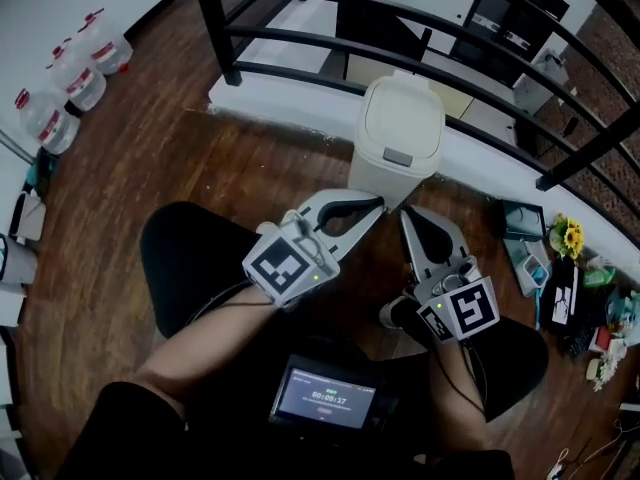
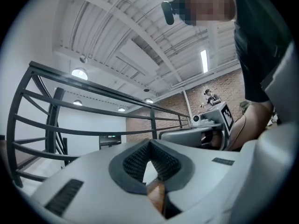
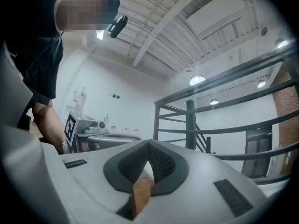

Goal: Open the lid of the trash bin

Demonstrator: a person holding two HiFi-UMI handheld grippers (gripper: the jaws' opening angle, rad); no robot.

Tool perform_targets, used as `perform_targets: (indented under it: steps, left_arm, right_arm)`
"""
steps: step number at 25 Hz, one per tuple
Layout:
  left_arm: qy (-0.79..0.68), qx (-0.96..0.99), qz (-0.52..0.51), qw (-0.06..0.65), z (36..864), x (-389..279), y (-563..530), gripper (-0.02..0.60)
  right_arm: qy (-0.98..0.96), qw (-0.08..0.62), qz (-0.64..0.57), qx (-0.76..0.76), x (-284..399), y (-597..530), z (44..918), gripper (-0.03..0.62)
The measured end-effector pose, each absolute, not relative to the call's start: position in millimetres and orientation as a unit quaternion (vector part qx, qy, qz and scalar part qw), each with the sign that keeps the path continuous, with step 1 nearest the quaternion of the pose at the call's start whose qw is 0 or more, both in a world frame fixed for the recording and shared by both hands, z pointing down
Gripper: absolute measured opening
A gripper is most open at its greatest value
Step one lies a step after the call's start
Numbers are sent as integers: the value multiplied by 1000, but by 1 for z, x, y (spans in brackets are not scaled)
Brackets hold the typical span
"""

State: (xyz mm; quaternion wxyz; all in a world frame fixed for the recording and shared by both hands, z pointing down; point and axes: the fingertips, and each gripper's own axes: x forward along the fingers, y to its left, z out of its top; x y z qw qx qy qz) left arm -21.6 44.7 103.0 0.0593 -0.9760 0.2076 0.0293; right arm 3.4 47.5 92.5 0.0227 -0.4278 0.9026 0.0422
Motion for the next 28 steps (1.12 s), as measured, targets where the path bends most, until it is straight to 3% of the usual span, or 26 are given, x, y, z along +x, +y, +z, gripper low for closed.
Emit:
perform_targets:
  steps: [19, 23, 28]
  left_arm:
    - [203, -979, 35, 12, 173, -13, 16, 20]
    - [195, -980, 31, 21, 174, -9, 19, 20]
    - [189, -981, 22, 33, 177, -5, 22, 20]
  right_arm:
    - [904, 68, 24, -420, 9, 30, 146, 6]
    - [903, 49, 16, -426, 12, 32, 157, 6]
    - [902, 82, 21, -422, 11, 31, 143, 6]
